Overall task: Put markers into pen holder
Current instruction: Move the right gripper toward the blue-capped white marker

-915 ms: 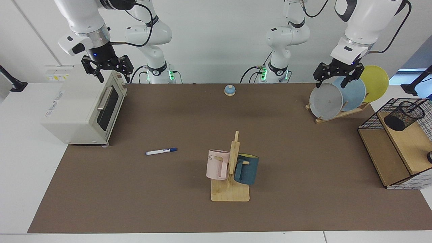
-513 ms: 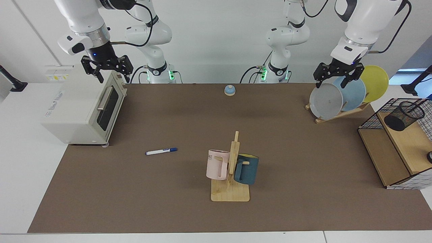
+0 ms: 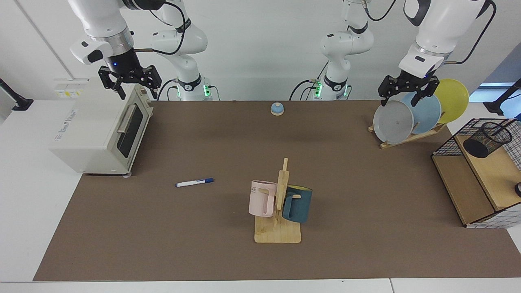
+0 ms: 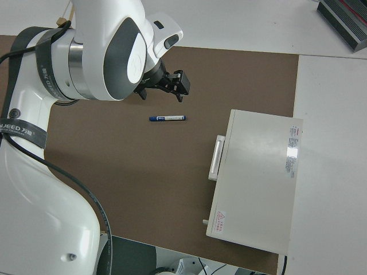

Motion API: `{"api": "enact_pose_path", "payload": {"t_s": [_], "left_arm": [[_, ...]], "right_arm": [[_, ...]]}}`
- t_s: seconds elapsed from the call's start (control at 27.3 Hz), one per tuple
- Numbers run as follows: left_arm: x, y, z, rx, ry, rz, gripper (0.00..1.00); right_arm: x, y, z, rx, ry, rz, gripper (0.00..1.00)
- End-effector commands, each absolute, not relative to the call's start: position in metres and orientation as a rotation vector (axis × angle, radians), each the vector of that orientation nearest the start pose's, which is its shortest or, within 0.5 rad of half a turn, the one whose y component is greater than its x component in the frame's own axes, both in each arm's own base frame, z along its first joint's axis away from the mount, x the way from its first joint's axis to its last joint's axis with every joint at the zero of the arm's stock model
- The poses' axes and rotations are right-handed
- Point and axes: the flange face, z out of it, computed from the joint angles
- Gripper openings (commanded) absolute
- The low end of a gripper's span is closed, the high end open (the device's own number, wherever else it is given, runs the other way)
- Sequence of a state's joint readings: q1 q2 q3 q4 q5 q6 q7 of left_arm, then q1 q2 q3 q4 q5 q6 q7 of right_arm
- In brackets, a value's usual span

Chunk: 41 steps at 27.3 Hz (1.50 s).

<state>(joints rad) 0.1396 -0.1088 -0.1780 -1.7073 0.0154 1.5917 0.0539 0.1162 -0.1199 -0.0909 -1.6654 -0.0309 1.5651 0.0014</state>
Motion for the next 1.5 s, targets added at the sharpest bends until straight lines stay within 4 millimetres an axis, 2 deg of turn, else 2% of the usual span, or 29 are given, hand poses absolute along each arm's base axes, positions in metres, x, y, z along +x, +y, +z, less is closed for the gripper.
{"api": "enact_pose_path", "payload": {"t_s": [0.0,0.26,0.51,0.66,0.81,0.88,0.95,1.06,1.13,1.24,1.46], "left_arm": [[0.515,-0.021,0.621,-3.095,0.144,-0.008,1.00],[0.516,-0.021,0.620,-3.095,0.151,-0.008,1.00],[0.516,-0.021,0.620,-3.095,0.141,-0.003,1.00],[0.515,-0.018,0.621,-3.088,0.134,0.000,1.00],[0.515,-0.020,0.622,-3.085,0.153,-0.007,1.00],[0.515,-0.027,0.621,-3.082,0.198,-0.005,1.00],[0.515,-0.032,0.621,-3.082,0.219,-0.005,1.00],[0.515,-0.031,0.622,-3.086,0.207,-0.007,1.00],[0.517,-0.028,0.620,-3.090,0.196,-0.007,1.00],[0.519,-0.027,0.619,-3.092,0.201,-0.017,1.00],[0.521,-0.033,0.609,-3.099,0.235,0.000,1.00]], "right_arm": [[0.519,0.007,0.642,-3.154,-0.131,-0.050,1.00],[0.531,0.007,0.622,-3.152,-0.223,-0.088,1.00],[0.557,0.013,0.593,-3.151,-0.249,-0.127,1.00],[0.577,0.015,0.567,-3.149,-0.259,-0.132,1.00],[0.598,0.028,0.536,-3.127,-0.285,-0.145,1.00],[0.606,0.039,0.521,-3.122,-0.324,-0.148,1.00],[0.613,0.041,0.504,-3.122,-0.370,-0.133,1.00],[0.623,0.047,0.478,-3.101,-0.560,-0.109,1.00],[0.629,0.046,0.458,-3.042,-0.848,-0.078,1.00],[0.629,0.046,0.430,-2.925,-1.175,-0.027,1.00],[0.621,0.047,0.368,-2.698,-1.667,-0.064,1.00]]}}
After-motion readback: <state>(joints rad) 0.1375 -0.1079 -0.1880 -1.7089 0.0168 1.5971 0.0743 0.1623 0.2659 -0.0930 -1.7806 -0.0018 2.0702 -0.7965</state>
